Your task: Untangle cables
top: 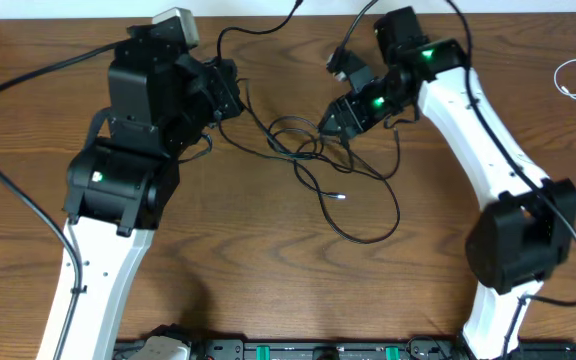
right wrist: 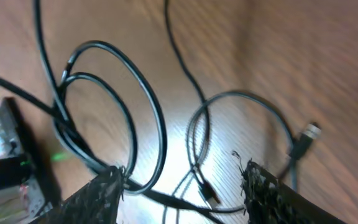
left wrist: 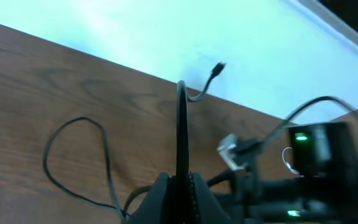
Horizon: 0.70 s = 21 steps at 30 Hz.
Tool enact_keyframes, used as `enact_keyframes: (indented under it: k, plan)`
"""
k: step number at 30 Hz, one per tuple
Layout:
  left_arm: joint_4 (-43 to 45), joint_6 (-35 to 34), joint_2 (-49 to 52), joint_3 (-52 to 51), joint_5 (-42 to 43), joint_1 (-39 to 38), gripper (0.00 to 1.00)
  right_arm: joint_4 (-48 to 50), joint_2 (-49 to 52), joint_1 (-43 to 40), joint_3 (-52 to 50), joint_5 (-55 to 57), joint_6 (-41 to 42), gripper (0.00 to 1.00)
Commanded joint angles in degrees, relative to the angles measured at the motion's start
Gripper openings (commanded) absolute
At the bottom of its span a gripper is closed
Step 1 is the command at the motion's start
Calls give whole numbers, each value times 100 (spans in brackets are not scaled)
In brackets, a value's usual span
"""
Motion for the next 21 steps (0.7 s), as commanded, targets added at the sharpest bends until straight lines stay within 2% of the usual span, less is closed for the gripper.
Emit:
enact_keyframes:
  k: [1, 10, 16, 21]
  plan:
    - [4, -190, -72, 116, -9, 7, 8, 74, 334, 28, -7, -807, -260, 60]
    - [-122, -188, -68, 114, -11, 7, 8, 173, 632, 37, -7, -1613, -262, 57]
    - [-212, -188, -68, 114, -11, 7, 8, 369, 632, 94, -7, -2203, -260, 59]
    - [-240, -188, -68, 114, -11, 7, 8, 363, 632, 234, -7, -1886, -256, 61]
